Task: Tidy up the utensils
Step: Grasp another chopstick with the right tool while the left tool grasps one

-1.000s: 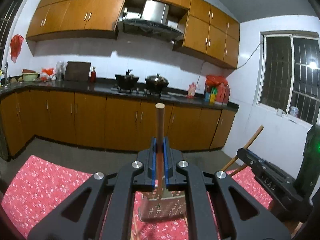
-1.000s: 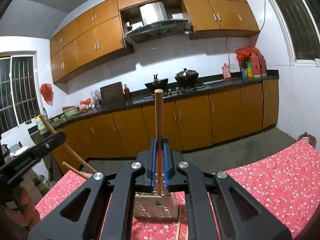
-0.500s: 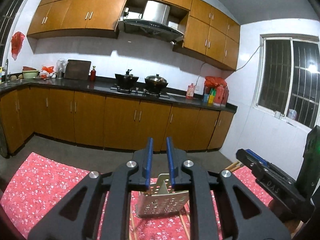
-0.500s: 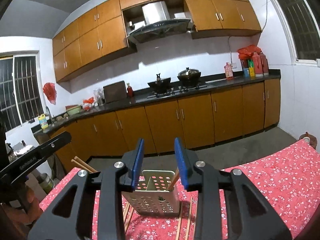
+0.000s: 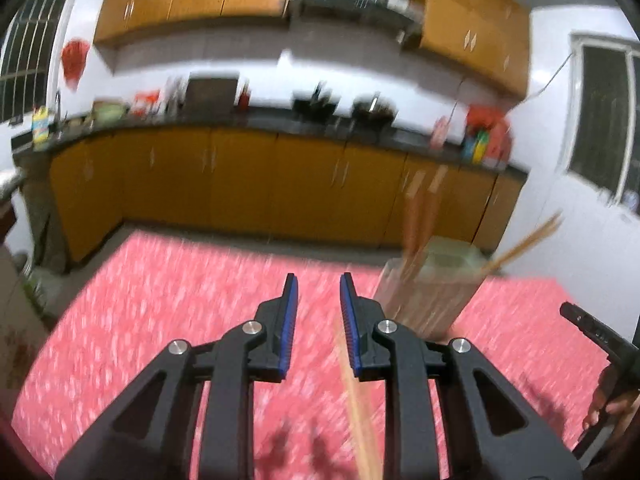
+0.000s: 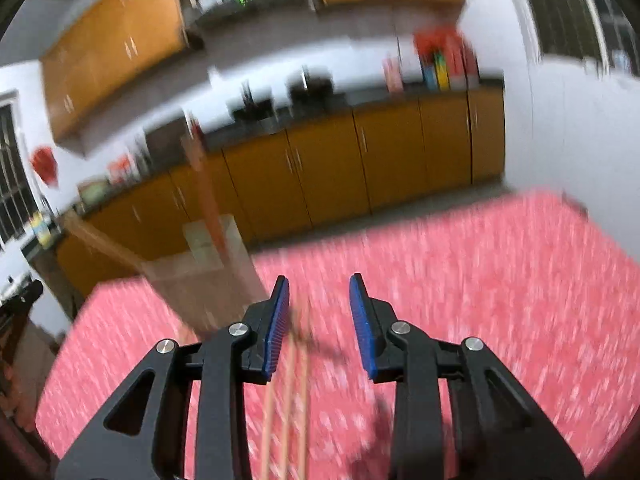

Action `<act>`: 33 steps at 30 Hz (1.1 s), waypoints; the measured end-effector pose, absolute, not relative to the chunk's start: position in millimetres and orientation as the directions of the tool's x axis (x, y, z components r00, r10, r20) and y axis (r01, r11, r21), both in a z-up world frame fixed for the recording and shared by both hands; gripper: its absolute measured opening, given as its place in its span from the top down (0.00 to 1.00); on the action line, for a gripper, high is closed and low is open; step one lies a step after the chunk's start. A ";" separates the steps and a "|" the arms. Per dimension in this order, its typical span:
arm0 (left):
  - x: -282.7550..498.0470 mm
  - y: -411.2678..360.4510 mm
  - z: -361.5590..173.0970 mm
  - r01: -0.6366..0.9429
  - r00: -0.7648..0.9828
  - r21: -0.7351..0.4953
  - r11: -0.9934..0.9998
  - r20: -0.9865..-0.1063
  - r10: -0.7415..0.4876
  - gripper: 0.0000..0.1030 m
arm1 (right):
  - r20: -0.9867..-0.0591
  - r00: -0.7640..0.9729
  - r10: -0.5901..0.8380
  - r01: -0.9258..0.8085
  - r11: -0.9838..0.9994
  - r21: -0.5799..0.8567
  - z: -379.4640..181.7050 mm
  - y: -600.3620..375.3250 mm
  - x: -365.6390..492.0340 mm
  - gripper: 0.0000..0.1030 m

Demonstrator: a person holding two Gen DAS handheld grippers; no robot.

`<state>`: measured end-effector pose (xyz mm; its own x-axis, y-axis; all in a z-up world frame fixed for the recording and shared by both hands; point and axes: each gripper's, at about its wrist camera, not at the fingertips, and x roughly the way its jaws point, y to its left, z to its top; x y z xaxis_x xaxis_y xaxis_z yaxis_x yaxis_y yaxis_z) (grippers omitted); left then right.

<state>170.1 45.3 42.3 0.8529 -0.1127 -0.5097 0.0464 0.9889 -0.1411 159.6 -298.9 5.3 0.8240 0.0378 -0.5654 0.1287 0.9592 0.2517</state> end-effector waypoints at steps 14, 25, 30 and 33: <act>168.7 25.1 -64.1 0.109 0.658 -0.208 0.972 -0.718 -0.227 0.78 | -0.786 0.600 0.150 0.040 0.976 0.216 -101.5 -251.8 170.1 0.87; 172.4 0.6 -84.6 0.169 0.588 -0.225 0.960 -0.758 -0.281 0.80 | -0.789 0.613 0.033 0.155 0.975 0.161 -105.6 -275.3 171.2 0.93; 174.1 -6.7 -93.6 0.180 0.565 -0.196 0.964 -0.781 -0.265 0.83 | -0.787 0.616 0.036 0.150 0.976 0.161 -106.4 -276.8 171.4 0.93; 174.8 -8.0 -96.2 0.170 0.565 -0.168 0.971 -0.791 -0.235 0.84 | -0.787 0.616 0.035 0.146 0.976 0.159 -105.9 -277.7 169.5 0.93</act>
<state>174.8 -8.0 -96.2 0.5650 -0.2355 -0.7908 0.1703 0.9711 -0.1675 169.5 -277.7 -105.9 0.6164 0.0354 -0.7867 0.1463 0.9764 0.1586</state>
